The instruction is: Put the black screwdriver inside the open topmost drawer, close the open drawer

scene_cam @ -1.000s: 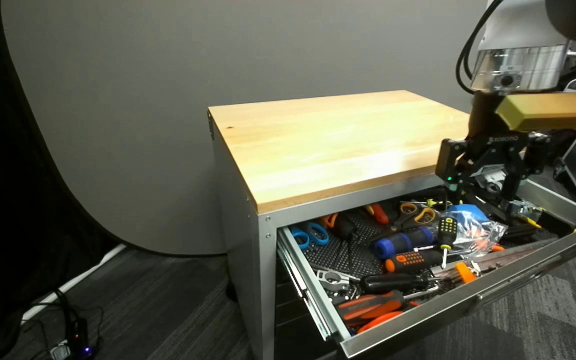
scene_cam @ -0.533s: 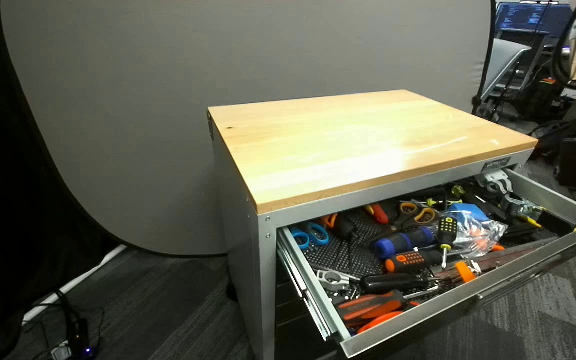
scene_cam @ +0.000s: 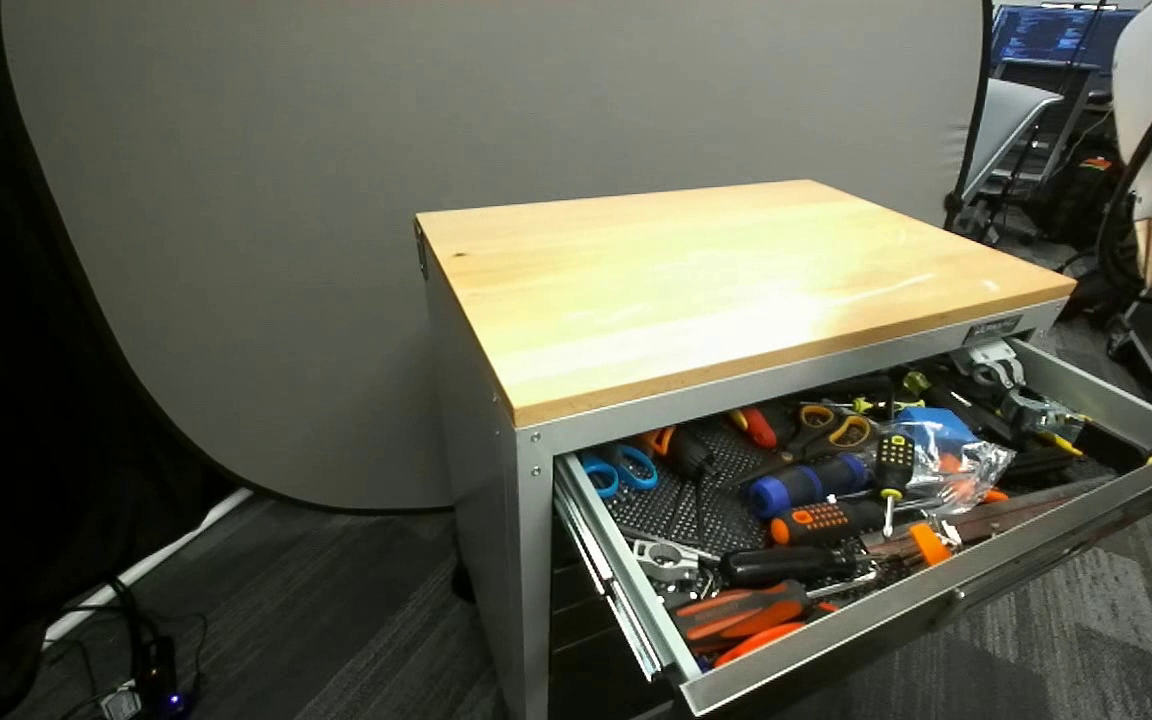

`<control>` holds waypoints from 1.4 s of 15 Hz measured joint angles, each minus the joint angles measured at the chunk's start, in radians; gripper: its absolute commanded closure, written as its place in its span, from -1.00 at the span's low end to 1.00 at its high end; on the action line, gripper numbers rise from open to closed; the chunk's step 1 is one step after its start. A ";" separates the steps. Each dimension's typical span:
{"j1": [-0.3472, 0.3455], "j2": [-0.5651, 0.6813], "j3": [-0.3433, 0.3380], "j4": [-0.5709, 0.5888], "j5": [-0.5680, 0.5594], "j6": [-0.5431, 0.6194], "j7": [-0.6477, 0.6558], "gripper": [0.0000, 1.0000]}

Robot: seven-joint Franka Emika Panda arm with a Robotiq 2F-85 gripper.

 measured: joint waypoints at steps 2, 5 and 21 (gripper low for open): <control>0.000 0.048 0.000 0.005 0.000 0.030 -0.003 0.47; 0.000 0.112 0.000 0.022 0.000 0.061 -0.006 0.86; 0.023 0.234 0.054 0.059 0.289 0.473 0.002 0.93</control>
